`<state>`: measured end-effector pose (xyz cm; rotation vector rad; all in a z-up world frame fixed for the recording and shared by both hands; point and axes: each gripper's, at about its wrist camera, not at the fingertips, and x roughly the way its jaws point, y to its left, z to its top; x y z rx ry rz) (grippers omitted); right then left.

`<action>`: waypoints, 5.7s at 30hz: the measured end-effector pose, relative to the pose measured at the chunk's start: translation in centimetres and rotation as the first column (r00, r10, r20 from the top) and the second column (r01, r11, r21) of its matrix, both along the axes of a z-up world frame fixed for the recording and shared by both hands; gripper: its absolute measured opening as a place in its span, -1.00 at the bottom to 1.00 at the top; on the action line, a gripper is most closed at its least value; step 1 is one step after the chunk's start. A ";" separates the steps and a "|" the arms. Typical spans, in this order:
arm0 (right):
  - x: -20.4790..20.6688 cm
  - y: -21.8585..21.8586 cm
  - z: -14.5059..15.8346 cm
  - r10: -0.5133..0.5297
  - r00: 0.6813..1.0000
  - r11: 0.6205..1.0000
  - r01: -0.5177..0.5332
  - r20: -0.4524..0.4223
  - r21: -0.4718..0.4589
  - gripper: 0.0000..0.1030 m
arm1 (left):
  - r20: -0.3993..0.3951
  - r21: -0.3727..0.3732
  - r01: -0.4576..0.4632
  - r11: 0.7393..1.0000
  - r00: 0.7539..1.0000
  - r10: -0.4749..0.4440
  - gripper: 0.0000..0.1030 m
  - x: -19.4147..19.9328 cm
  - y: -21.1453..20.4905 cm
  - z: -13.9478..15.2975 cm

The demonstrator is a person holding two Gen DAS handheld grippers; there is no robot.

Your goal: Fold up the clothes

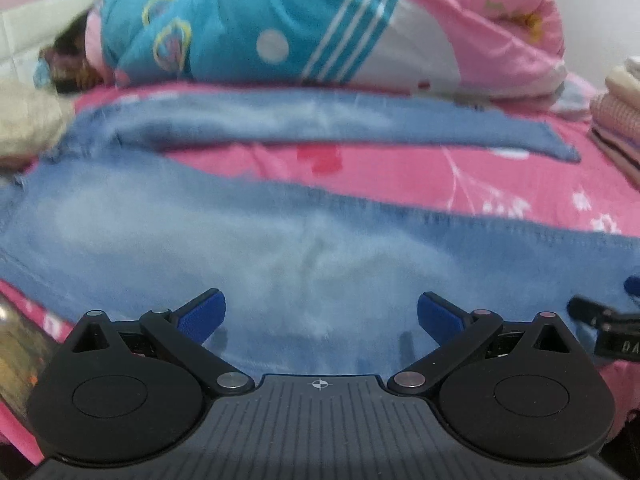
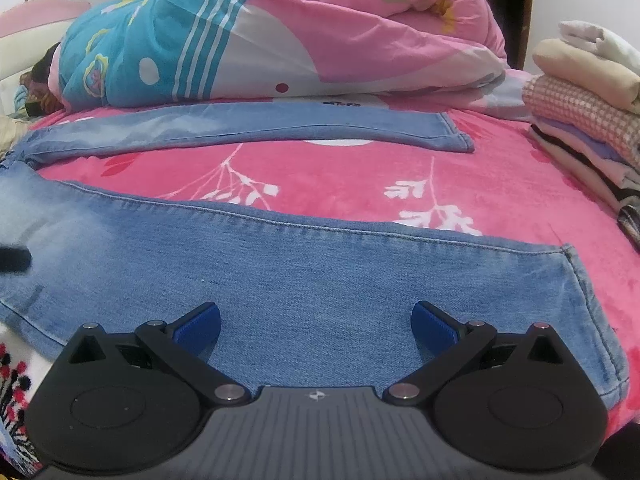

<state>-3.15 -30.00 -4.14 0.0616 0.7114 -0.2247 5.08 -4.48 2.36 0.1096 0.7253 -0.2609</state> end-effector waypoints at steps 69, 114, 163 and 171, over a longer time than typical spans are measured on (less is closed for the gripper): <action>-3.5 0.4 -0.2 0.205 0.975 0.978 -0.207 0.079 0.008 1.00 | -0.019 -0.015 -0.016 1.000 1.000 0.016 1.00 1.0 3.3 -1.3; -6.6 -13.3 2.9 -0.204 0.978 0.957 0.189 0.047 0.218 0.57 | -0.054 -0.020 0.087 0.996 0.995 -0.087 1.00 2.7 -1.2 -3.6; -1.2 1.8 2.1 0.176 0.983 0.982 -0.172 0.050 -0.083 0.72 | -0.113 0.005 0.038 0.999 0.993 -0.037 1.00 2.9 -1.9 -3.5; 0.4 3.5 0.7 0.208 0.978 0.977 -0.205 0.032 -0.063 0.73 | -0.114 0.003 0.037 0.999 0.993 -0.037 1.00 2.9 -1.9 -3.5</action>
